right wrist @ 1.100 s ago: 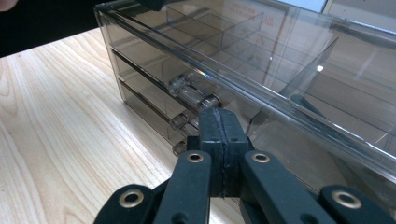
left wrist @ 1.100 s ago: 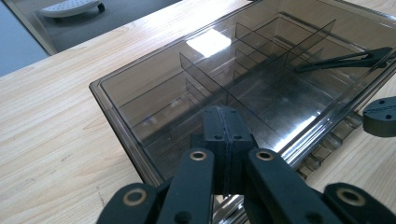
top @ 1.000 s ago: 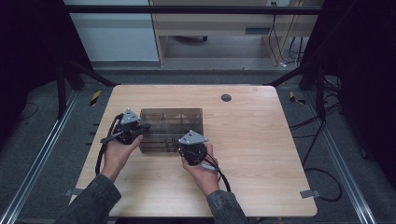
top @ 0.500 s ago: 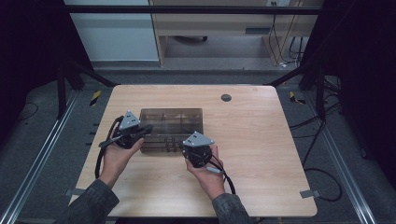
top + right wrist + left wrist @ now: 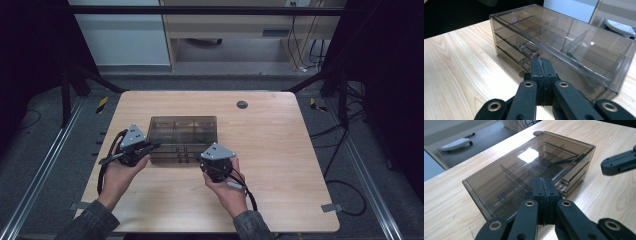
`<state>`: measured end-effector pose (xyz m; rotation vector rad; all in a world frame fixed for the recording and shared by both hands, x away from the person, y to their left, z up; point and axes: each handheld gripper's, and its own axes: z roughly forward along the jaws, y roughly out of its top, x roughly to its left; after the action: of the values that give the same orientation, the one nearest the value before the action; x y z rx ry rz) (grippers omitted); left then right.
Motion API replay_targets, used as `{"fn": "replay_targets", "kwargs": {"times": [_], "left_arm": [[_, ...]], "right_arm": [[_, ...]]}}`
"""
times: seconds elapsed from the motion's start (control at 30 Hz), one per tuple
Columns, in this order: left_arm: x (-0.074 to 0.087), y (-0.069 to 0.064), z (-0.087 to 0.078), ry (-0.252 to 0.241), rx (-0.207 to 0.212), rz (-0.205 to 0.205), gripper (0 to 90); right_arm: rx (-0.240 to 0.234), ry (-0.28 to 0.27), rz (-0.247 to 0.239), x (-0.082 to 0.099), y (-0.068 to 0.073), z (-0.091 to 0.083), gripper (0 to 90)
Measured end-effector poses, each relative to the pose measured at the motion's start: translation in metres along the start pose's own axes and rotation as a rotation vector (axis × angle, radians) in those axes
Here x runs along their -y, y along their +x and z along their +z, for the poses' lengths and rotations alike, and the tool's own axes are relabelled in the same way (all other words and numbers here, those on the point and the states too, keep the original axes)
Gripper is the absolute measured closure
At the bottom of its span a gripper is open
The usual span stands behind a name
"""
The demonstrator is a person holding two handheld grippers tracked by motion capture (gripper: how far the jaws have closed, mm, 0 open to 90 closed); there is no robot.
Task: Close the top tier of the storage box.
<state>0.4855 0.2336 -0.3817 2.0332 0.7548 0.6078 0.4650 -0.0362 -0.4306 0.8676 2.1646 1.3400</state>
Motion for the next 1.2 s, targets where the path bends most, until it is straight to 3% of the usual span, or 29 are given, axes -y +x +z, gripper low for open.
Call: {"fn": "replay_targets", "kwargs": {"times": [0.47,0.9,1.2], "left_arm": [[0.01,-0.004,-0.018,-0.024,0.003,-0.017,80.9],[0.022,-0.012,-0.034,-0.035,-0.066,0.022,54.6],[0.032,-0.009,-0.042,-0.042,-0.092,0.009,38.3]], "right_arm": [[-0.003,0.004,0.006,0.008,-0.007,-0.02,87.7],[0.001,0.026,0.005,0.015,-0.013,-0.04,70.1],[0.012,0.057,-0.019,0.02,-0.015,-0.052,57.9]]}}
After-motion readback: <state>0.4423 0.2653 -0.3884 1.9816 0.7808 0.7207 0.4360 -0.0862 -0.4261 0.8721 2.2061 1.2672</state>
